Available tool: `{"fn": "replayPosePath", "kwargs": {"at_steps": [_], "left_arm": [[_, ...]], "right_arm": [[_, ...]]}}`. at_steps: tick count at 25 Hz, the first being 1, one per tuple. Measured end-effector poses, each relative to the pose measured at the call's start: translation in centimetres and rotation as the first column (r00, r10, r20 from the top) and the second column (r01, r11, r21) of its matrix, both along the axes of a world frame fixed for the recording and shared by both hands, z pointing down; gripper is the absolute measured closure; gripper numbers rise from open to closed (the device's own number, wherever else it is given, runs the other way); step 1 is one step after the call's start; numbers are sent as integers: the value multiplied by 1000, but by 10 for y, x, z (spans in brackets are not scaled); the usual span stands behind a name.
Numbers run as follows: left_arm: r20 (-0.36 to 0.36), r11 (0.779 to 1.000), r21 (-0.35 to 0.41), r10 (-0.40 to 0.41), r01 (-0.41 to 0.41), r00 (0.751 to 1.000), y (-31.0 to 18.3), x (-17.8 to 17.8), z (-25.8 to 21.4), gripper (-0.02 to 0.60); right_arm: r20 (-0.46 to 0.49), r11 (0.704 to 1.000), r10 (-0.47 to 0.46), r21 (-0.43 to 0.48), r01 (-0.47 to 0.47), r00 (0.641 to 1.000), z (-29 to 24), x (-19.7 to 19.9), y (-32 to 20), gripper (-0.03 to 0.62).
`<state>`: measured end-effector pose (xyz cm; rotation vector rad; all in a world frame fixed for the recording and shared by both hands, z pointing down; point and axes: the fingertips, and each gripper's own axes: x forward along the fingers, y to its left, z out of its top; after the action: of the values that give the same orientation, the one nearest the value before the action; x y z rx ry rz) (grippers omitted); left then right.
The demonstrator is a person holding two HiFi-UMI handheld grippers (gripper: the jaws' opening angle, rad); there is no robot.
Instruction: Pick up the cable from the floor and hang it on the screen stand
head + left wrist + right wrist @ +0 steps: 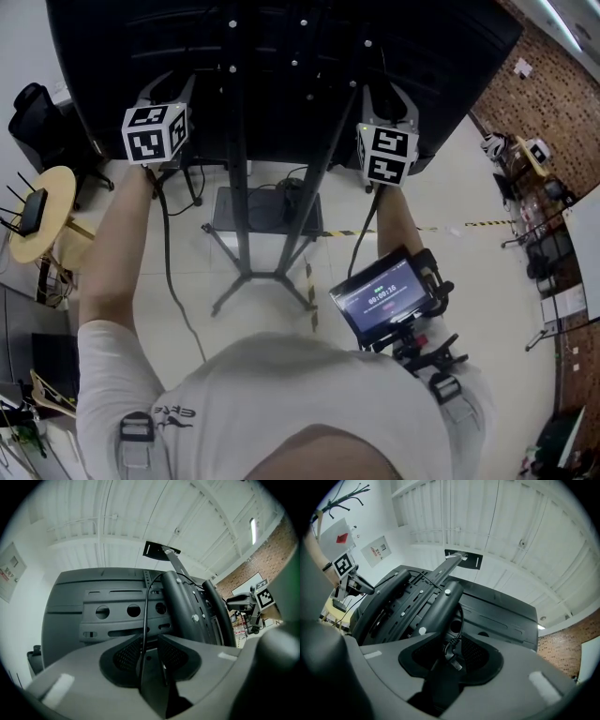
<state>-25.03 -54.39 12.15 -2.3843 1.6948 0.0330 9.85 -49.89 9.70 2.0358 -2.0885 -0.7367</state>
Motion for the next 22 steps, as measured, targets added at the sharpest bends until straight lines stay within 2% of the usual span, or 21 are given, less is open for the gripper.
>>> {"fn": "replayPosePath", "kwargs": {"at_steps": [7, 15, 17, 22], "left_arm": [[-26, 997, -33, -69, 68, 997, 5, -29, 21, 488], [-58, 977, -50, -210, 207, 976, 36, -65, 60, 488], [-54, 968, -64, -248, 244, 967, 53, -61, 67, 488], [-46, 950, -89, -304, 299, 952, 89, -10, 80, 488]], "right_arm": [[22, 999, -30, 11, 30, 999, 8, -5, 3, 444], [45, 984, -173, 43, 171, 984, 32, -37, 19, 448], [59, 976, -216, 41, 214, 975, 36, -35, 26, 450], [86, 954, -300, 4, 300, 950, 53, 3, 38, 457]]}}
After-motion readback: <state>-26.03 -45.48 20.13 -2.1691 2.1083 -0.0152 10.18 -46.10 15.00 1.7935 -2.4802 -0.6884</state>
